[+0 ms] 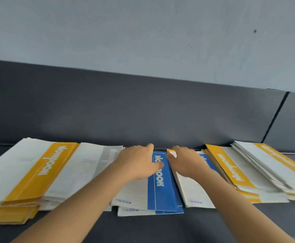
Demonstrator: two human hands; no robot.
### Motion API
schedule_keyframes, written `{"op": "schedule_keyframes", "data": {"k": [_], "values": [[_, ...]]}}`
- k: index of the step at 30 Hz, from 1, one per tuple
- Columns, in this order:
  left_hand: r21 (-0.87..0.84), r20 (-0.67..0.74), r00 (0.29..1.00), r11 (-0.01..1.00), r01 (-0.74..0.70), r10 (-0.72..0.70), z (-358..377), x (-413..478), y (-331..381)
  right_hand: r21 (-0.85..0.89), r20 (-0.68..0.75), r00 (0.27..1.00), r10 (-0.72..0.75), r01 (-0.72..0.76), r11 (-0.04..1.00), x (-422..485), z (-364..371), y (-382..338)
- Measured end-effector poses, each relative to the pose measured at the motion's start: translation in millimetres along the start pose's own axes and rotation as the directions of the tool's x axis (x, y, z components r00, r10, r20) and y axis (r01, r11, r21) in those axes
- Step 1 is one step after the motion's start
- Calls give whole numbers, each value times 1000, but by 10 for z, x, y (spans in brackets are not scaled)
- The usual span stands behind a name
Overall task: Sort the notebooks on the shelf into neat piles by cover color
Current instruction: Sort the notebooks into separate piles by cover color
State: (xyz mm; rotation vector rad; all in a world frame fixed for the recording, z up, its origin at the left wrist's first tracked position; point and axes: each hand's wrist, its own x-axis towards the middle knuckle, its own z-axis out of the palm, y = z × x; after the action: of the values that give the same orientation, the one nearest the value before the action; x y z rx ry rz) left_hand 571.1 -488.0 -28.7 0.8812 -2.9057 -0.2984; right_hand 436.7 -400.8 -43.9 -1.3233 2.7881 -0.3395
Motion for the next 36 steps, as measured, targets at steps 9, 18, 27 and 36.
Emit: {"op": "schedule_keyframes", "data": {"k": [9,18,27,36], "values": [[-350,67,970,905,242,-233,382,501,785,-6,22,988,-156,156,988,323,38,792],[-481,-233,931,865,140,-280,309,635,531,188,-114,960,-255,273,944,340,66,865],[-593,-135,986,789,-162,101,226,570,353,-4,-248,795,-553,570,822,212,83,658],[-584,-100,993,812,-10,-59,-64,438,-1,380,-132,956,-262,293,878,311,9,702]]}}
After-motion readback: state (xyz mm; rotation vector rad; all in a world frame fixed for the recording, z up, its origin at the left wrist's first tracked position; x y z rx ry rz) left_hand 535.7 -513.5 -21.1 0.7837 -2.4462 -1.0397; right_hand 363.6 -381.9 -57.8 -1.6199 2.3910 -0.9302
